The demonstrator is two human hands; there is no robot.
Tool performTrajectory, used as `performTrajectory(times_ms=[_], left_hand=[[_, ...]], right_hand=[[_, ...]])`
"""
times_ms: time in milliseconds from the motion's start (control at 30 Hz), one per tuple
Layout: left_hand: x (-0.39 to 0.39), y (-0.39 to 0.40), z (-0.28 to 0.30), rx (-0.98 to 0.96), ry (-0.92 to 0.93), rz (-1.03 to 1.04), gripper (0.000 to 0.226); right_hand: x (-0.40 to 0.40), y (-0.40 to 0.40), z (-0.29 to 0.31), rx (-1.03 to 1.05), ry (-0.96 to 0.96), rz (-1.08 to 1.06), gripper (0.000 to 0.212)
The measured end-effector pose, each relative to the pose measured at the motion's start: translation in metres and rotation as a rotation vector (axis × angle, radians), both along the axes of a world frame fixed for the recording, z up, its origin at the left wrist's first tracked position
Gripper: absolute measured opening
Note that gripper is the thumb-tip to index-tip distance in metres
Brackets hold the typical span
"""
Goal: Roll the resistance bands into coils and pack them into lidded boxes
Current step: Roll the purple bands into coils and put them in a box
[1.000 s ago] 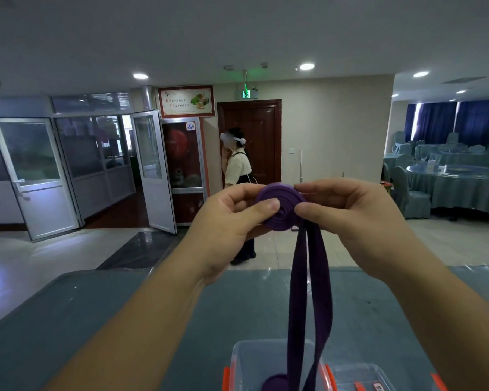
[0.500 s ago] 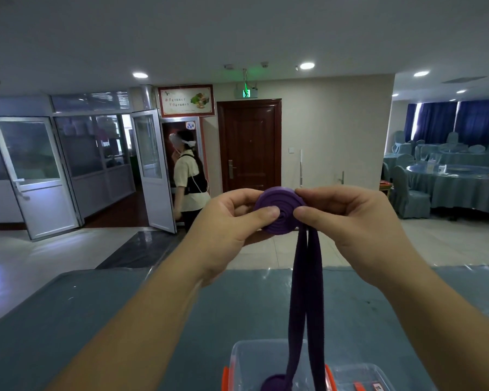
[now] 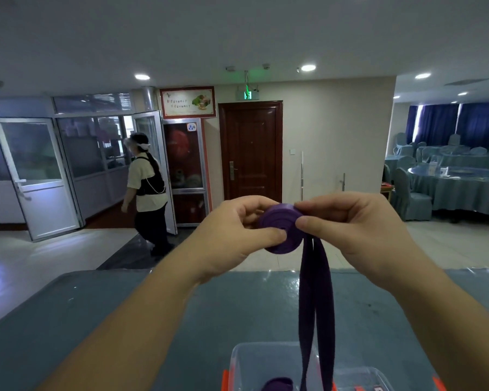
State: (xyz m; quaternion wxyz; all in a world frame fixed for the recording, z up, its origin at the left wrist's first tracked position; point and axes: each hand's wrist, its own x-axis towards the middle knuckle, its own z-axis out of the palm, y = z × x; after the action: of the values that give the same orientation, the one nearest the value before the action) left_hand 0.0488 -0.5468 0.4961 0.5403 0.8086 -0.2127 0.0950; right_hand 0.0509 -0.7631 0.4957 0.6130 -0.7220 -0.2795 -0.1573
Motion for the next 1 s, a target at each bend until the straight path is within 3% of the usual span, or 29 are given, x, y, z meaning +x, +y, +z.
performTrajectory(times_ms=[67, 233, 433, 600, 667, 833, 1000], left_hand=[[-0.001, 0.002, 0.003, 0.012, -0.02, 0.005, 0.031], [-0.002, -0.006, -0.005, -0.232, 0.003, -0.009, 0.034], [-0.003, 0.001, 0.005, 0.017, -0.039, 0.041, 0.032], [-0.003, -0.003, -0.002, -0.292, 0.008, -0.004, 0.041], [-0.002, -0.004, -0.005, -0.259, 0.022, 0.007, 0.037], [-0.003, 0.003, 0.007, 0.079, -0.067, 0.051, 0.037], [-0.006, 0.0, 0.005, -0.115, -0.039, 0.029, 0.035]], right_hand=[[0.0, 0.002, -0.002, 0.024, -0.014, -0.009, 0.022], [0.001, 0.005, -0.001, 0.183, 0.012, 0.055, 0.031], [-0.002, 0.004, 0.0, 0.013, -0.022, 0.002, 0.025], [-0.001, 0.003, 0.001, 0.172, 0.04, 0.072, 0.035], [0.001, 0.0, 0.003, 0.109, 0.064, 0.077, 0.03], [-0.002, 0.002, 0.0, 0.002, 0.028, 0.031, 0.023], [0.0, 0.004, -0.001, 0.15, 0.052, 0.064, 0.037]])
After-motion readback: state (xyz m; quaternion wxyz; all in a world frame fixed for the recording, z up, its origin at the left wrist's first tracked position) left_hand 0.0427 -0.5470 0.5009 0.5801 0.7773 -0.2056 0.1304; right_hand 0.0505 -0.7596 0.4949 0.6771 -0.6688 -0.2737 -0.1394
